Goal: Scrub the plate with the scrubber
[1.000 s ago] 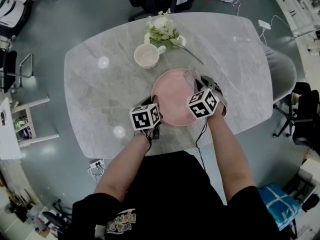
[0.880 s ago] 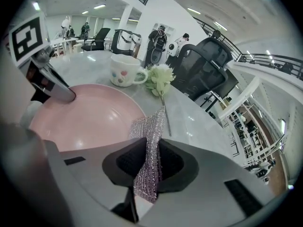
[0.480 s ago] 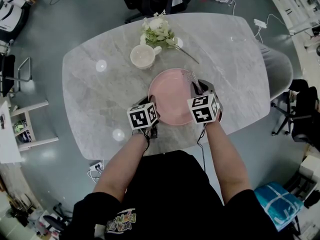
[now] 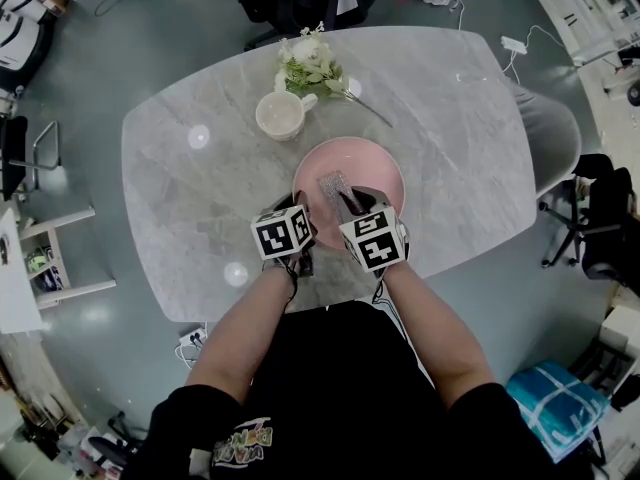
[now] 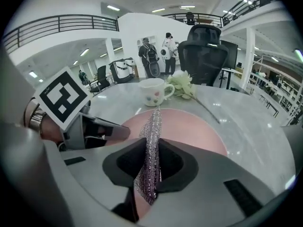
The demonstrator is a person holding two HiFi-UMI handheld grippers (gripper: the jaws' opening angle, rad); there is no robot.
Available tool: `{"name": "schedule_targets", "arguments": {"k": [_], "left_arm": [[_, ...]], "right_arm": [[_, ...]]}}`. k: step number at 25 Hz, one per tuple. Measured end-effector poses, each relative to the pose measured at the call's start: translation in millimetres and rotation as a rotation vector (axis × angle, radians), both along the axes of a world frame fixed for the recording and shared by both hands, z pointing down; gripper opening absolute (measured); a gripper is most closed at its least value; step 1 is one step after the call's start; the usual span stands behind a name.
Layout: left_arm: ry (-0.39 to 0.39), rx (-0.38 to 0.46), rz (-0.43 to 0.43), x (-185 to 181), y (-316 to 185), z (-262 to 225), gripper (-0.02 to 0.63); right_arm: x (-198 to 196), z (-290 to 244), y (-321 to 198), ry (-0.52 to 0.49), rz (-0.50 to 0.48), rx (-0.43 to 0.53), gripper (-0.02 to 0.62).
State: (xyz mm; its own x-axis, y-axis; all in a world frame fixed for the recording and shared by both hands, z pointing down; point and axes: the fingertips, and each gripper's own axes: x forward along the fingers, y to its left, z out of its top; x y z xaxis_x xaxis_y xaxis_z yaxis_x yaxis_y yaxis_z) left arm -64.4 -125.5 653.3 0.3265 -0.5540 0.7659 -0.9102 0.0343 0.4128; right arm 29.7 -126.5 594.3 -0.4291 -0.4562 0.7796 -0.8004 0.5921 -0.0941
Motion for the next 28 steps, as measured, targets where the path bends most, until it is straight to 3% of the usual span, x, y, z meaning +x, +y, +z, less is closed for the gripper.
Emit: {"name": "schedule_targets", "arguments": {"k": [4,9,28], "left_arm": [[0.013,0.008,-0.003,1.8,-1.0,0.6,0.043],[0.012,0.008,0.000,1.1,-0.9,1.5,0.043],[0.005,0.006,0.010,0.2,-1.7,0.5,0.043]], "right_arm": [[-21.5,12.3,21.4,-0.013,-0.045,-0.048,0.075],[-19.6,23.7,21.7,0.092,-0.115,0.004,0.075],[65.0,32.8,-24.9,0.435,-0.148,0.130,0.077]]}}
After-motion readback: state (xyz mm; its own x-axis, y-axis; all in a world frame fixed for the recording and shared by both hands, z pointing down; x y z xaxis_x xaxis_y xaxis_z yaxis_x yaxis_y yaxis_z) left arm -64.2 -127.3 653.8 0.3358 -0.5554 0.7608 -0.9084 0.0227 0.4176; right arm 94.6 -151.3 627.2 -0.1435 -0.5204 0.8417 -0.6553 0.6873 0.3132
